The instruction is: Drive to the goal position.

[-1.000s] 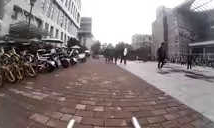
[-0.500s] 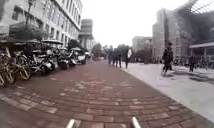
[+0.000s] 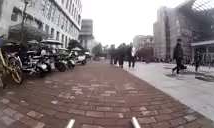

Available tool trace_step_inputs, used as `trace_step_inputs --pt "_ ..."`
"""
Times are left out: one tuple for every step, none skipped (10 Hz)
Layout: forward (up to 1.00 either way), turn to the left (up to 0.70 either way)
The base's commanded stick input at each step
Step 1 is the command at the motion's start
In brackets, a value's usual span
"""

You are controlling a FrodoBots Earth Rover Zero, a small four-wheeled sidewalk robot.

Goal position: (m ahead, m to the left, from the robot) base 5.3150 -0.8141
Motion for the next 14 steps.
trace_step_inputs --pt "0.70 0.00" --pt "0.70 0.00" --pt "0.70 0.00" --pt "0.70 0.00" --pt "0.70 0.00" --pt "0.70 0.00" --pt "0.70 0.00" --pt "0.70 0.00" --pt "0.70 0.00" --pt "0.70 0.00" --pt "0.70 0.00" --pt "0.70 0.00" --pt "0.70 0.00" --pt "0.70 0.00"
